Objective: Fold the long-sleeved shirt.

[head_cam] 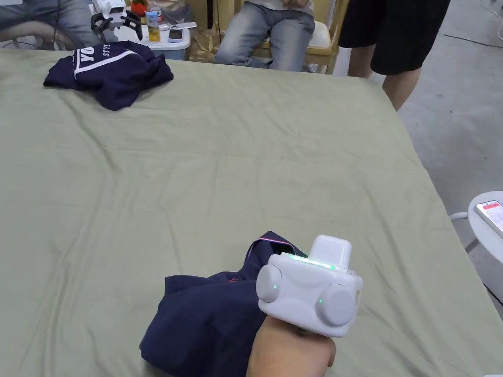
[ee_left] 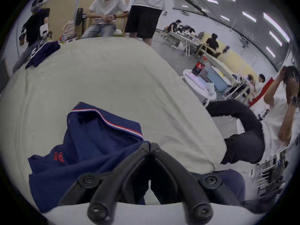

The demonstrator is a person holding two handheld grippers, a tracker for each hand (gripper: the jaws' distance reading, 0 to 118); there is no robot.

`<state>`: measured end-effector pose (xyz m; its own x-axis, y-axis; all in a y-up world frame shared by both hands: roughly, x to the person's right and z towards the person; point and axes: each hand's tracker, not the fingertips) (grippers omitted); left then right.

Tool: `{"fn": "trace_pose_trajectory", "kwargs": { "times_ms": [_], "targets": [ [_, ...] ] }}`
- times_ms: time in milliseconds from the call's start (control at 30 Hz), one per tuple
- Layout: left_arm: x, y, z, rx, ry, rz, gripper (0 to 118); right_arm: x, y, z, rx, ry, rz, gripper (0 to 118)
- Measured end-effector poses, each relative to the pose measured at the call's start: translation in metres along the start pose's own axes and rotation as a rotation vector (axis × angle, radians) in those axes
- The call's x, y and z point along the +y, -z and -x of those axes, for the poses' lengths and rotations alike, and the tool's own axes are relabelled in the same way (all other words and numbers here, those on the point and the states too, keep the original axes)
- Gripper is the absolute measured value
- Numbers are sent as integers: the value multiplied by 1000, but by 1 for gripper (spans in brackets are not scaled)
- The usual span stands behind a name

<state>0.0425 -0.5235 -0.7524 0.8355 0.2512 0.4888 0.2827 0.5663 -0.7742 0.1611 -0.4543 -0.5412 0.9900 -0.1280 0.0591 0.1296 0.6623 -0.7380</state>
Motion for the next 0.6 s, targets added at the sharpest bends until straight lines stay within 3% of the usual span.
{"fn": "trace_pose_trajectory", "kwargs": {
  "times_ms": [167,200,233,267,300,333,433,533,567,600],
  "targets": [
    [-12,22,-19,62,14,27,0,-4,-2,-4,-16,19,3,1],
    [-13,18,-13,64,19,33,5,-4,-2,-4,-17,21,3,1],
    [-14,13,-14,60,7,32,17,-5,-2,-4,-16,23,3,1],
    [-14,5,-15,18,-38,33,41,-6,-2,-3,-15,22,3,1],
    [-15,-9,-15,-2,-67,18,77,-6,-3,-2,-12,20,2,1],
    [-16,-27,-3,-26,-77,-33,92,-6,-3,0,-7,17,0,1],
    [-28,-107,24,-71,-108,-245,96,-6,1,5,23,10,2,1],
    [-59,-159,91,-2,-192,-349,106,-4,7,17,49,-14,11,1],
    [-70,-171,105,42,-192,-343,104,-4,8,20,57,-22,15,1],
    [-85,-177,129,89,-200,-313,86,-3,10,24,64,-27,16,1]
  ]
}}
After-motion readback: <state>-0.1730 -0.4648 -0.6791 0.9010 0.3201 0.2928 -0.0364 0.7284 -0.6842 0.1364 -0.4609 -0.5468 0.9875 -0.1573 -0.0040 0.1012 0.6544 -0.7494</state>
